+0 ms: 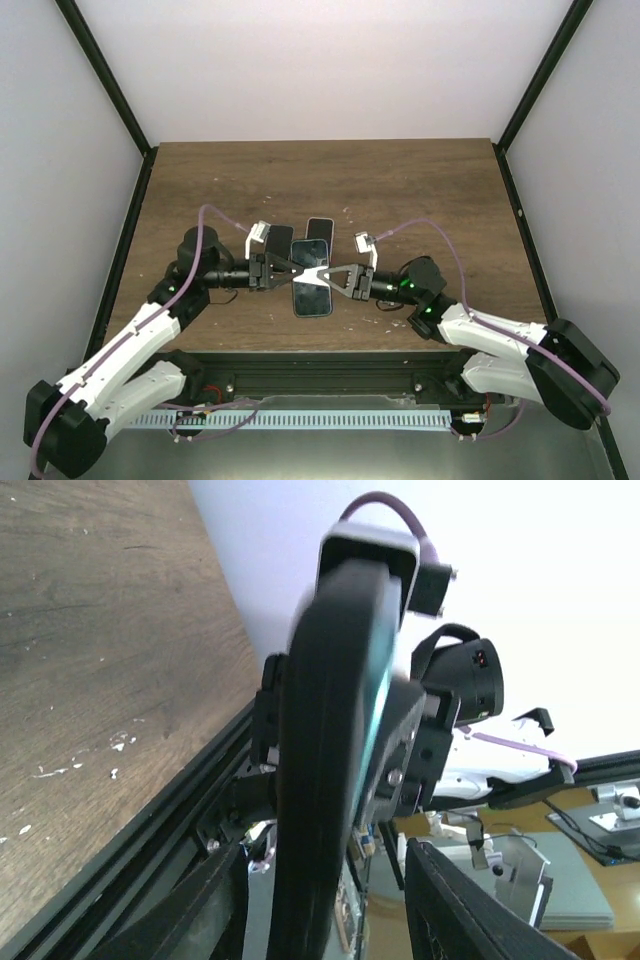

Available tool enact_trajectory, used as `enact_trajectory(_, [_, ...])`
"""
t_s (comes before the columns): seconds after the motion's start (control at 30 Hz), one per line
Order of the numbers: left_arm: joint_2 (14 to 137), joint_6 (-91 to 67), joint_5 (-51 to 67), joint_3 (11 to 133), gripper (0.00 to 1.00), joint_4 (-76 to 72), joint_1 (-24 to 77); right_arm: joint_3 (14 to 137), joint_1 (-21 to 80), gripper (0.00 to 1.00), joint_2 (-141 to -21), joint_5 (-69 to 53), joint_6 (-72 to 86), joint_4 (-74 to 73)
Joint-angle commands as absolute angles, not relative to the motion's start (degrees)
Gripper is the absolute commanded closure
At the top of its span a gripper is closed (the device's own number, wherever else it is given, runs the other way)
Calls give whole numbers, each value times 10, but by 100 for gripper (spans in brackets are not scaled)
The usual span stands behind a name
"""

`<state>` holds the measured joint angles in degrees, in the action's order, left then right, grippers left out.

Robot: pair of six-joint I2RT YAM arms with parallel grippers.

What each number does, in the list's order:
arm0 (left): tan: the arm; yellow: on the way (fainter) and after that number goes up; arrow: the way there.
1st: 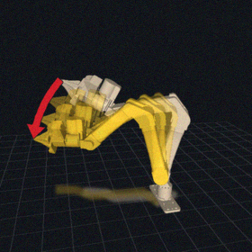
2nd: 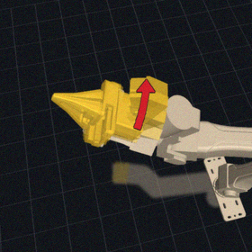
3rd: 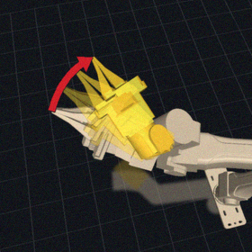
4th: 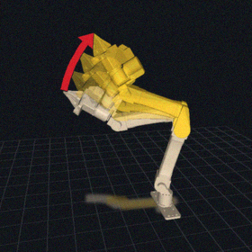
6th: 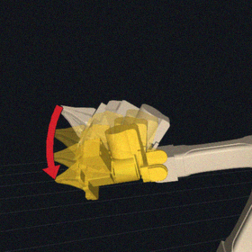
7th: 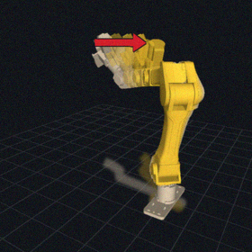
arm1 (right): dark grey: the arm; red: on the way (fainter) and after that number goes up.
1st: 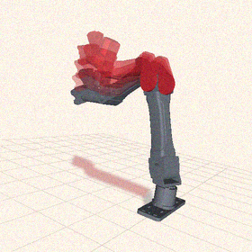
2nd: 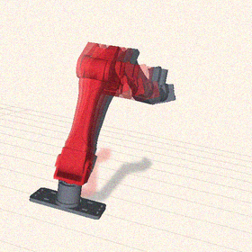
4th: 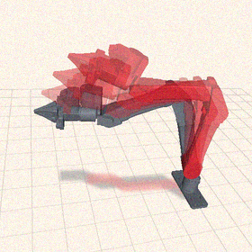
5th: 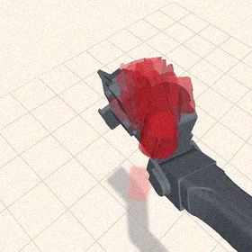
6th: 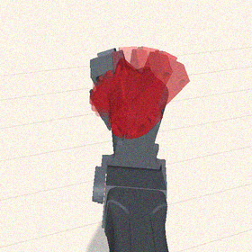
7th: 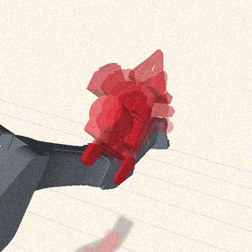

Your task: Put the phone into the phone case

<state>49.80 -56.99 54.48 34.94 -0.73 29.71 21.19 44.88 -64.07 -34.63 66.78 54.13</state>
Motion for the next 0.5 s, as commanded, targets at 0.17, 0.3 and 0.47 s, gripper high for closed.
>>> enact_trajectory(0.17, [537, -575, 546, 387, 80, -60, 297, 210, 454, 90, -582, -425, 604, 503])
enact_trajectory(0.3, [545, -572, 550, 384, 96, -69, 298, 213, 454, 89, -574, -425, 597, 479])
enact_trajectory(0.47, [543, -522, 569, 397, 98, -32, 298, 233, 454, 77, -552, -396, 603, 417])
